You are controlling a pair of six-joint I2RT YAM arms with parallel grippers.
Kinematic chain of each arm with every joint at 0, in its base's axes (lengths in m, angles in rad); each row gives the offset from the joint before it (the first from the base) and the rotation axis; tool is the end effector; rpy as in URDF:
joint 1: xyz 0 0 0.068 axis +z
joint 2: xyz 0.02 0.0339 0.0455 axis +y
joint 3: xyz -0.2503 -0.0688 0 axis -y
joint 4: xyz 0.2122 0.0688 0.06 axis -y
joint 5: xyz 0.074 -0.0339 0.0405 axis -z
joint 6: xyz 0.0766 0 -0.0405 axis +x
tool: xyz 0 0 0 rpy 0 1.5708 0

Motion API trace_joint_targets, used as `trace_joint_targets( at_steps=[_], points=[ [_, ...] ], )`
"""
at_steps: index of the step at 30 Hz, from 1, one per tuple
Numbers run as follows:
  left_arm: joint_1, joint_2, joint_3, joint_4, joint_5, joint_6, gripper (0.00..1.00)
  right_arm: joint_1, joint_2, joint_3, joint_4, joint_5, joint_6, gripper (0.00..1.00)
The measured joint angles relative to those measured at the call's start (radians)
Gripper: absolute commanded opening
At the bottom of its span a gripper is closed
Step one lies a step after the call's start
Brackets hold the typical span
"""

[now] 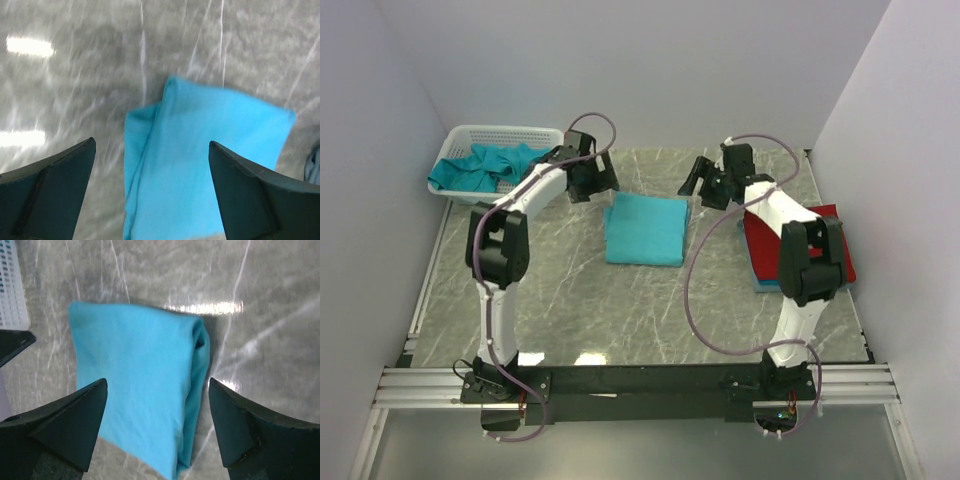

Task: Fold and stack the t-shirts
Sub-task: Fold the tshirt, then neatly place the folded tshirt to the corner

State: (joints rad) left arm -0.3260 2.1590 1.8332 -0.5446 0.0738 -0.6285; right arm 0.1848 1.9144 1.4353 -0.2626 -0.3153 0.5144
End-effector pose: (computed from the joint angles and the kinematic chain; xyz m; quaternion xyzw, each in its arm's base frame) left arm 0.4492 -0.1578 0.1957 -0.1289 0.9299 -0.1883 0.2886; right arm 0.4169 0.1021 0.2054 0.0859 0.9021 0.2713 0.3245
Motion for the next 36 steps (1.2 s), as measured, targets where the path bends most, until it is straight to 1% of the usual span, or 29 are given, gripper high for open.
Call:
trace_joint_targets(
  at_steps=[4, 9, 12, 15, 18, 21, 25, 31, 36],
  points=[
    [0.0, -0.158, -0.153, 0.021, 0.008, -0.006, 0.99, 0.017, -0.105, -0.111, 0.0, 0.015, -0.011, 0.89],
    [-0.002, -0.447, -0.391, 0.072, 0.005, -0.039, 0.99, 0.081, -0.182, -0.207, -0.002, 0.072, -0.023, 0.9],
    [-0.003, -0.64, -0.543, 0.096, -0.008, -0.069, 0.99, 0.121, -0.186, -0.236, -0.01, 0.122, -0.03, 0.9],
    [-0.003, -0.856, -0.729, 0.145, -0.024, -0.12, 1.0, 0.144, -0.186, -0.261, -0.016, 0.162, -0.034, 0.9],
    [-0.004, -1.017, -0.882, 0.145, -0.042, -0.163, 0.99, 0.15, -0.173, -0.264, -0.019, 0.187, -0.039, 0.89],
    [-0.004, -1.128, -0.989, 0.114, -0.063, -0.198, 0.99, 0.154, -0.144, -0.262, -0.019, 0.213, -0.045, 0.88],
    [-0.005, -1.287, -1.088, 0.076, -0.099, -0.23, 1.0, 0.161, -0.087, -0.256, -0.022, 0.23, -0.057, 0.87],
    [-0.005, -1.495, -1.136, 0.051, -0.13, -0.261, 0.99, 0.184, -0.032, -0.233, -0.028, 0.241, -0.067, 0.85],
    [-0.005, -1.551, -1.145, 0.044, -0.151, -0.283, 0.99, 0.207, -0.001, -0.2, -0.023, 0.246, -0.072, 0.83]
  ],
)
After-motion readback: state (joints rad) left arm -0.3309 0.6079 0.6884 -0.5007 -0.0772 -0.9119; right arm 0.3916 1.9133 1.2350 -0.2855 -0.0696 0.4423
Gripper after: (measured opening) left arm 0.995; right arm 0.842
